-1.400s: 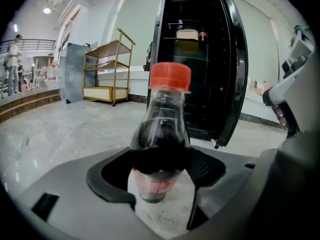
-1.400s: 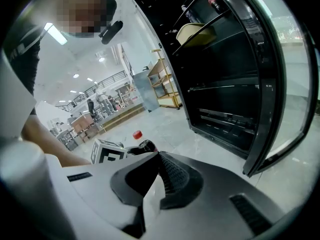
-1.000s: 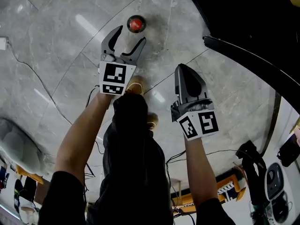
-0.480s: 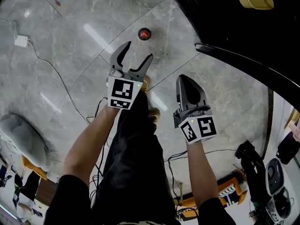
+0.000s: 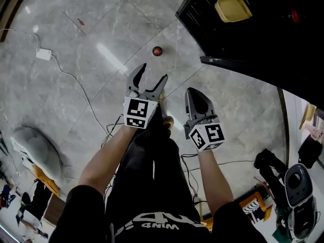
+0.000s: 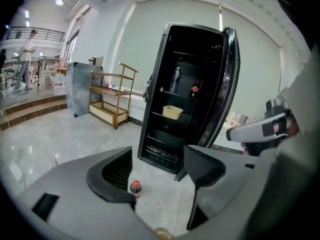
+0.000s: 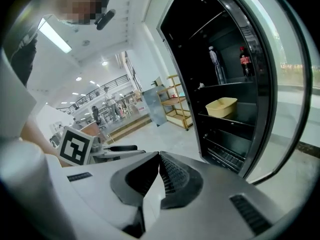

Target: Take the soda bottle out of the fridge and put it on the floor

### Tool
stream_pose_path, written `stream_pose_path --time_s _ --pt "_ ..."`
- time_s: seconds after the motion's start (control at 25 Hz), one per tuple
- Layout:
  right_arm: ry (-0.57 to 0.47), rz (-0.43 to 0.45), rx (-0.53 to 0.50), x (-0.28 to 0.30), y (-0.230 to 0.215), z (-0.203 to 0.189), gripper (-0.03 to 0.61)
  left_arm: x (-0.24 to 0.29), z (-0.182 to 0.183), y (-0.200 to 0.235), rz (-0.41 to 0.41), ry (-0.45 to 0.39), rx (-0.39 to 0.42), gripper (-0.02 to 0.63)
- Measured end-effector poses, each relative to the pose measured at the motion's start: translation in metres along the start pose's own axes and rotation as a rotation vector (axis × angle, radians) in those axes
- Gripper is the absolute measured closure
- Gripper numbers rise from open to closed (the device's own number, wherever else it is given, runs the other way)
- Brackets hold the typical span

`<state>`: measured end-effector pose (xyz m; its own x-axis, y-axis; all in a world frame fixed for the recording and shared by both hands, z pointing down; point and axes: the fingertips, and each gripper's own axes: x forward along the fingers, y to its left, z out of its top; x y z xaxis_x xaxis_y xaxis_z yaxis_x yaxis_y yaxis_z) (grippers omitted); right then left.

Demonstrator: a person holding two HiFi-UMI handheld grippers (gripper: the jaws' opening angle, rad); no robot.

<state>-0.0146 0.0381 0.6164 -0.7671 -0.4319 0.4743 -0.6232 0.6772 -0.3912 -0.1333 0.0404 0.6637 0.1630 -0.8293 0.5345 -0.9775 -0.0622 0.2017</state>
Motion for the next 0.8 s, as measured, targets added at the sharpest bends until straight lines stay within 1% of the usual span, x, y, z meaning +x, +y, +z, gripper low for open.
stream_pose_path --time_s 0.16,0.28,0.36,0.48,0.52,0.6,0.76,0.8 --pt "0.003 -0.009 0.018 -0.03 0.017 0.036 0.554 -0.038 0.044 -0.019 -0.003 -0.001 -0.032 0.299" --pt "0.006 -0.01 0.013 -0.056 0.034 0.063 0.554 -0.068 0.079 -0.032 -0.021 -0.003 -0.026 0.299" --pt "0.007 -0.01 0.013 -0.073 0.042 0.08 0.554 -0.085 0.105 -0.039 -0.04 -0.011 -0.022 0.299" --pt "0.002 -0.016 0.016 -0.093 0.054 0.104 0.554 -0.107 0.144 -0.051 -0.09 -0.028 -0.021 0.306" --pt "-0.002 -0.017 0.011 -0.098 0.058 0.113 0.554 -0.113 0.156 -0.055 -0.103 -0.034 -0.019 0.323" --pt "-0.016 -0.022 -0.001 -0.108 0.064 0.13 0.554 -0.124 0.178 -0.062 -0.12 -0.05 -0.008 0.388" --pt "-0.077 -0.071 -0.019 -0.128 0.062 0.165 0.554 -0.134 0.214 -0.078 -0.115 -0.089 0.029 0.553" --pt "-0.093 -0.084 -0.018 -0.134 0.06 0.174 0.554 -0.136 0.22 -0.082 -0.114 -0.096 0.03 0.57"
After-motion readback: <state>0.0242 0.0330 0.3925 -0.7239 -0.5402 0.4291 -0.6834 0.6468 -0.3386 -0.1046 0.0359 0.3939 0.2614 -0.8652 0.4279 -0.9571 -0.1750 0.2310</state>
